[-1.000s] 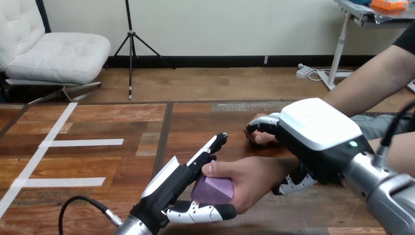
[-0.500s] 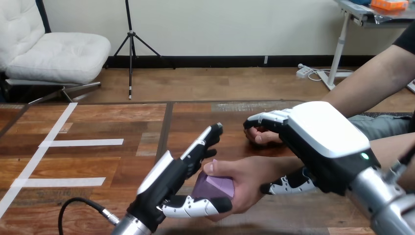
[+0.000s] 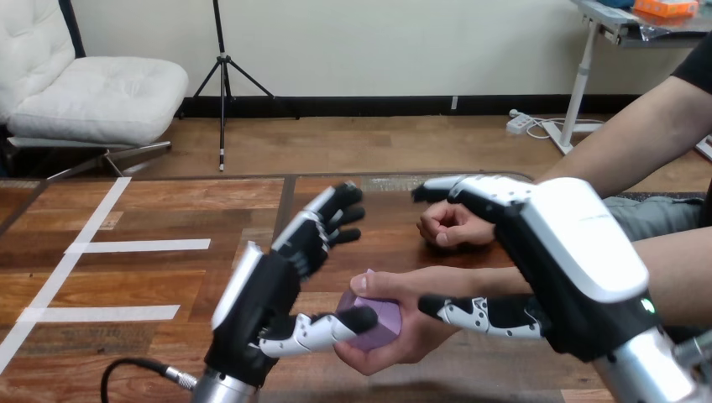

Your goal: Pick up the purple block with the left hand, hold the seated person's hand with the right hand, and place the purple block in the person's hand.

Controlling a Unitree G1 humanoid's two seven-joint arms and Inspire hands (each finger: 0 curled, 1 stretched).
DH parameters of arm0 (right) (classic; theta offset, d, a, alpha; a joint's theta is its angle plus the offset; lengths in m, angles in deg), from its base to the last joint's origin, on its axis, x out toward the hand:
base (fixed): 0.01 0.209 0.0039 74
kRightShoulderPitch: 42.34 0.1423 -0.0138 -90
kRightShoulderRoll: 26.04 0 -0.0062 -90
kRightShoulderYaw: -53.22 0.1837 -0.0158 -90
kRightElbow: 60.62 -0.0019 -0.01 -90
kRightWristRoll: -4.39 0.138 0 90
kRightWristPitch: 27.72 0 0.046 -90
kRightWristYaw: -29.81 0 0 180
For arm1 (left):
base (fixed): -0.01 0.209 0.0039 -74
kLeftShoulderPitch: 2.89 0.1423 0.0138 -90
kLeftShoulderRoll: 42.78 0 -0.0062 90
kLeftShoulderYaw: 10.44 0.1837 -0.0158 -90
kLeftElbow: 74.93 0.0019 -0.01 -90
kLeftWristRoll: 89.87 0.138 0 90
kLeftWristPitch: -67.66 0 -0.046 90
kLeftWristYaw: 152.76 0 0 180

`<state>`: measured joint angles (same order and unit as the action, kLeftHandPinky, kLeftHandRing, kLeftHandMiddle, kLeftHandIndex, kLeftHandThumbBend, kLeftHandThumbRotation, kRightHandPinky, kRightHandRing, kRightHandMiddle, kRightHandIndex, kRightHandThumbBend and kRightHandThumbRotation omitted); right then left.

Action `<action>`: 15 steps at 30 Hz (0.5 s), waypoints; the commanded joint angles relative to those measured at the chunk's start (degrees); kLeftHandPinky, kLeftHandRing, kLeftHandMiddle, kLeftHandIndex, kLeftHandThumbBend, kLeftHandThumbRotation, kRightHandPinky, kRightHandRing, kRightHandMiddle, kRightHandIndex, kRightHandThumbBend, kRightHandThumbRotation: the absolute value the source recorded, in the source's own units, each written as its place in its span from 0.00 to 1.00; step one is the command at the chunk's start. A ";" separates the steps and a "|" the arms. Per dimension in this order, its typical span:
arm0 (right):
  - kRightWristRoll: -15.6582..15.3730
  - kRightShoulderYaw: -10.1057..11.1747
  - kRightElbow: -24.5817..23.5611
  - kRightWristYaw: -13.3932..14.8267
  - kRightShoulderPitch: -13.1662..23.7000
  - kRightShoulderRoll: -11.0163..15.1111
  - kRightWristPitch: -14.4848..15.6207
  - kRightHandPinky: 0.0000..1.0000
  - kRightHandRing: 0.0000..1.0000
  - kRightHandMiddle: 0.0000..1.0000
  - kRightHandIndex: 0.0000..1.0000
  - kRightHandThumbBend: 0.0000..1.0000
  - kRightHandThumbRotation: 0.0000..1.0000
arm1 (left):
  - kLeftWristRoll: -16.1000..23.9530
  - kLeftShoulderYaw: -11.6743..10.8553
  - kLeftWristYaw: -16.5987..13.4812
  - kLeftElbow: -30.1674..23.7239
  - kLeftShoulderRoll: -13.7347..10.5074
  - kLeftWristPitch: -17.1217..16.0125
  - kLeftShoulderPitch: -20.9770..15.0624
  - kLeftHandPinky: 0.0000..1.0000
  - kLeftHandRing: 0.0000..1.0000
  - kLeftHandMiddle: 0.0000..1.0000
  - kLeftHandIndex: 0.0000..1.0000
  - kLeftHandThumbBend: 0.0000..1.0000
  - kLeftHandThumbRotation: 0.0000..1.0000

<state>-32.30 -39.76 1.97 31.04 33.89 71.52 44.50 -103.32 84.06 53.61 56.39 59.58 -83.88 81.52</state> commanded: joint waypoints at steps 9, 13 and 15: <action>1.28 -0.20 12.78 21.78 -0.05 -9.49 -15.48 0.60 0.70 0.73 0.72 0.57 0.28 | -1.52 -3.45 -4.03 -0.58 6.79 -7.18 2.05 0.73 0.80 0.82 0.81 0.87 0.45; 0.86 -0.79 15.80 25.97 0.06 -11.48 -18.88 0.60 0.71 0.72 0.72 0.52 0.30 | -1.15 -3.79 -4.94 -0.47 7.93 -9.15 2.61 0.73 0.79 0.82 0.80 0.84 0.47; 0.83 -1.12 17.14 27.74 0.08 -12.52 -20.33 0.61 0.71 0.72 0.72 0.50 0.31 | -0.71 -4.05 -5.51 -0.51 8.49 -10.02 2.96 0.73 0.79 0.82 0.80 0.83 0.47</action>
<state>-32.26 -40.45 14.39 53.20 32.37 62.78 28.33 -104.24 81.37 49.77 56.39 65.95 -90.38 84.95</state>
